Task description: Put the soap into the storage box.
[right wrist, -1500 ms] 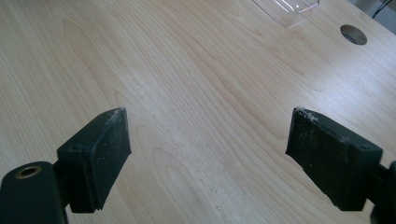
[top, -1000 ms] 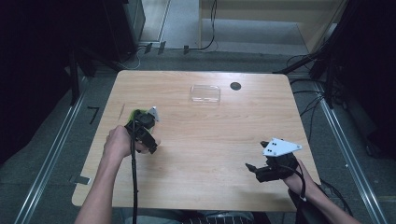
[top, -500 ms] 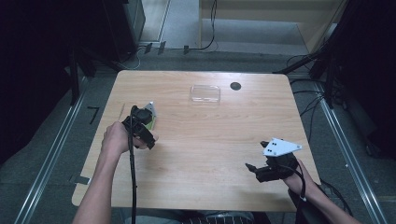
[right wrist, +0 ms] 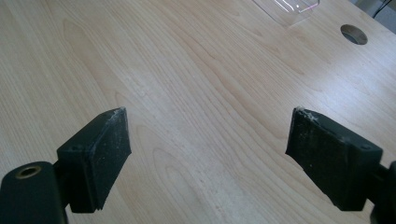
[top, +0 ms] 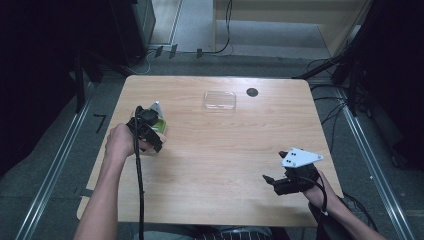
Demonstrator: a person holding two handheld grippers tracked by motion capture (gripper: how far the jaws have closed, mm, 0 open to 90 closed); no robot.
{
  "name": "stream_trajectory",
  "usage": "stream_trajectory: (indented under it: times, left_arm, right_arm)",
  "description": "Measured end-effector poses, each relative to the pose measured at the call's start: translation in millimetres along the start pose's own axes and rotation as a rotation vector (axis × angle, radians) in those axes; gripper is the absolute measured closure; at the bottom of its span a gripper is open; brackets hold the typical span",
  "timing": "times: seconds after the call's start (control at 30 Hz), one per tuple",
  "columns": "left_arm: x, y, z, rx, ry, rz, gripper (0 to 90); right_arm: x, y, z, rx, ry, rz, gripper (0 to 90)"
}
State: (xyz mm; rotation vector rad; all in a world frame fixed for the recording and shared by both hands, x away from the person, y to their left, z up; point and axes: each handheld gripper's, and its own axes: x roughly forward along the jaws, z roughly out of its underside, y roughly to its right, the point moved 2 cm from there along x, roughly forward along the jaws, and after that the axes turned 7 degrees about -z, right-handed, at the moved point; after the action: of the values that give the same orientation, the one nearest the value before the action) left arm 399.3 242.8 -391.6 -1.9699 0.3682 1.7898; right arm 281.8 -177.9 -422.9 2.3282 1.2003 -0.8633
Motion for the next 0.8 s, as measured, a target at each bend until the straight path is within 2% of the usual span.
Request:
stream_trajectory:
  times: [0.3,0.8]
  left_arm:
    - [2.7,-11.1,-5.6,-0.025,-0.005,0.0,34.4]
    - [6.9,-29.1,-14.1,-0.075,0.016,-0.01,34.4]
  right_arm:
    - [-0.1,0.3,0.0,0.0,0.001,0.0,13.6]
    - [-0.1,0.2,0.0,0.0,0.0,0.0,13.6]
